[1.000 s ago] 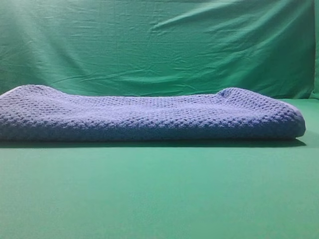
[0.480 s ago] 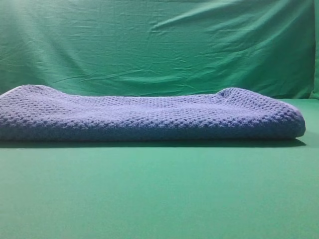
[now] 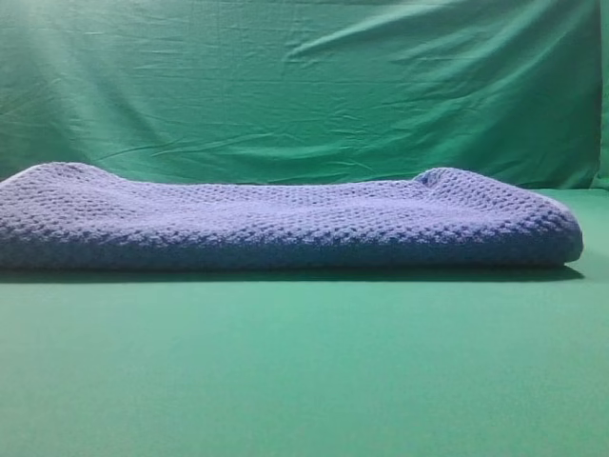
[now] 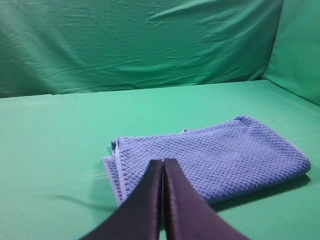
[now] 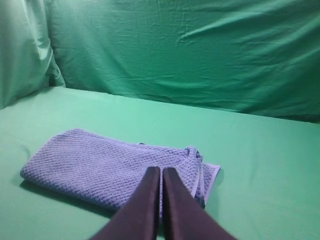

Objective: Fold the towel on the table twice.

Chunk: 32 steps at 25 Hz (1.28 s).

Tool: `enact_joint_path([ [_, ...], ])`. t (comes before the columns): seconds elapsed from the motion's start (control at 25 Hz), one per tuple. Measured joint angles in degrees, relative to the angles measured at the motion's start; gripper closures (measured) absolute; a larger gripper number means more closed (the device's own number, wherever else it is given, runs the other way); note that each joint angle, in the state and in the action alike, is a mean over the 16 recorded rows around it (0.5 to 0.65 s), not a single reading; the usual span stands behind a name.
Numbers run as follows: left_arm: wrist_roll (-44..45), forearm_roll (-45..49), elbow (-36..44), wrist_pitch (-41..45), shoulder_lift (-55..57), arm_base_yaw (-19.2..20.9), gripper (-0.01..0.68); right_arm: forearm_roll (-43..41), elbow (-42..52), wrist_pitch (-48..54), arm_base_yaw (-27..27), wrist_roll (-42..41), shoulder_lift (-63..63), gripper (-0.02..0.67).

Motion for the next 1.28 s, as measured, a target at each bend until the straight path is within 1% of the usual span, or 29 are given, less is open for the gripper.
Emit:
enact_joint_path([
  [0.36,0.0,1.2,12.9,-13.1,0.0,0.0,0.673,0.0,13.1,-14.4,0.0,0.0,0.0,0.649],
  [0.48,0.0,1.8,16.3,-15.7,0.0,0.0,0.673,0.3,17.3,-18.6,0.0,0.0,0.0,0.649],
  [0.64,0.0,2.7,19.2,-17.2,0.0,0.0,0.673,0.8,21.4,-22.2,0.0,0.0,0.0,0.649],
  [0.84,0.0,3.3,20.8,-16.6,0.1,0.0,0.673,1.6,24.0,-22.8,0.0,0.0,0.0,0.649],
  [1.04,0.0,3.4,21.4,-15.8,0.1,0.0,0.673,2.1,25.0,-20.3,0.0,0.0,0.0,0.649],
  [1.28,0.0,3.4,23.6,-16.8,0.1,0.0,0.673,2.2,26.2,-17.7,0.0,0.1,0.0,0.649],
])
